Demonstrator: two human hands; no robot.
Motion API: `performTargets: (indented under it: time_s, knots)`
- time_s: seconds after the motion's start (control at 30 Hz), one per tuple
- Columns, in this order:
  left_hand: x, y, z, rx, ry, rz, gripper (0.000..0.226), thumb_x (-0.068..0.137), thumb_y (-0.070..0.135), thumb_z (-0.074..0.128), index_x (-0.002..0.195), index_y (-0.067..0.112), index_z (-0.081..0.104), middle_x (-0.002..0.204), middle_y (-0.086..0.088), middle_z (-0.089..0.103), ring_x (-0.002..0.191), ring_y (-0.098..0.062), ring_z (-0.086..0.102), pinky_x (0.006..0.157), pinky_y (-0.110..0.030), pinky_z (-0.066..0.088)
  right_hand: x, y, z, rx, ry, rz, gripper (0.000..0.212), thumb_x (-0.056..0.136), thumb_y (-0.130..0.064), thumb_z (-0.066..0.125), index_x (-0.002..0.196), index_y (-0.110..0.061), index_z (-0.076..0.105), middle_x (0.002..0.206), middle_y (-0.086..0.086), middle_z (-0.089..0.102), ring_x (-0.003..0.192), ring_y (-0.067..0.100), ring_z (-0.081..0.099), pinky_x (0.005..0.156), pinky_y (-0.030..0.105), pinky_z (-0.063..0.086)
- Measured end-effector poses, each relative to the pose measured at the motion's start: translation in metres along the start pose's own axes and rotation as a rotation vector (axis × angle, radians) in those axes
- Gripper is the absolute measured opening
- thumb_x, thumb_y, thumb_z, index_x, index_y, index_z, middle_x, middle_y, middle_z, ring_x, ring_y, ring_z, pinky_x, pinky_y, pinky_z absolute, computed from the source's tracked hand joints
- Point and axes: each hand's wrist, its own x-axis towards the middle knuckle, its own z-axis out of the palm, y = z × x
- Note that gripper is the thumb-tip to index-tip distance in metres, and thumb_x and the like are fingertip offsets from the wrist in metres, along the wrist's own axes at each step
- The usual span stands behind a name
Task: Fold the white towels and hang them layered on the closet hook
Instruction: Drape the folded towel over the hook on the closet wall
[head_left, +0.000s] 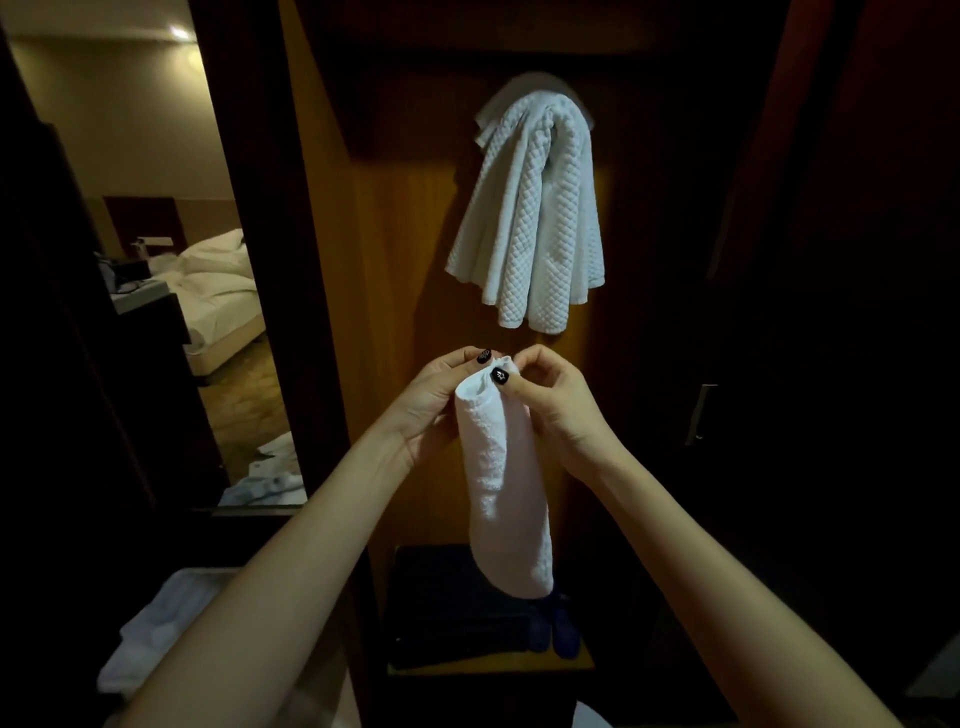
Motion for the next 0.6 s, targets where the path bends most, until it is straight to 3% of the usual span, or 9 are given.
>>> performTargets:
  time_s: [0.1, 0.2, 0.3, 0.47, 0.6]
  knots:
    - [-0.002, 0.001, 0.001, -0.002, 0.006, 0.006, 0.008, 0.088, 0.014, 0.058, 0.088, 0.01, 0.065, 0.07, 0.002, 0.07, 0.06, -0.006, 0.065, 0.053, -0.018, 0.053, 0.001, 0.001, 0.001, -0.092, 0.03, 0.007, 0.03, 0.075, -0.027, 0.075, 0.09, -0.009, 0.057, 0.098, 0.017, 0.06, 0.093, 0.027, 0.057, 0.085, 0.041, 0.045]
    - [-0.001, 0.003, -0.001, 0.016, -0.006, -0.002, 0.013, 0.084, 0.014, 0.061, 0.087, 0.009, 0.073, 0.075, -0.002, 0.072, 0.065, -0.008, 0.068, 0.057, -0.019, 0.055, 0.001, 0.004, -0.002, -0.197, 0.014, 0.031, 0.019, 0.086, -0.025, 0.071, 0.089, -0.009, 0.061, 0.095, 0.016, 0.063, 0.089, 0.025, 0.059, 0.083, 0.038, 0.046]
    - [0.0, 0.006, -0.007, 0.15, -0.007, 0.0, 0.021, 0.084, 0.029, 0.063, 0.087, 0.017, 0.08, 0.088, -0.003, 0.076, 0.08, -0.01, 0.072, 0.066, -0.019, 0.056, -0.001, 0.006, -0.005, -0.21, 0.005, 0.044, 0.02, 0.089, -0.028, 0.069, 0.079, -0.012, 0.063, 0.085, 0.012, 0.064, 0.079, 0.021, 0.058, 0.071, 0.03, 0.045]
    - [-0.003, 0.007, -0.017, 0.207, -0.032, 0.043, 0.04, 0.089, 0.049, 0.054, 0.109, 0.022, 0.075, 0.117, -0.003, 0.071, 0.109, -0.011, 0.066, 0.078, -0.016, 0.053, 0.002, 0.011, -0.007, -0.229, 0.144, -0.022, 0.023, 0.09, -0.023, 0.071, 0.071, -0.014, 0.062, 0.07, 0.0, 0.064, 0.066, 0.009, 0.057, 0.06, 0.021, 0.044]
    - [-0.006, -0.006, -0.011, 0.353, 0.027, 0.148, 0.039, 0.088, 0.032, 0.066, 0.125, 0.021, 0.061, 0.119, 0.001, 0.07, 0.111, -0.007, 0.064, 0.078, -0.014, 0.051, 0.007, 0.014, -0.007, -0.262, 0.296, -0.099, 0.028, 0.088, -0.024, 0.072, 0.07, -0.008, 0.058, 0.069, 0.008, 0.055, 0.068, 0.018, 0.048, 0.063, 0.033, 0.037]
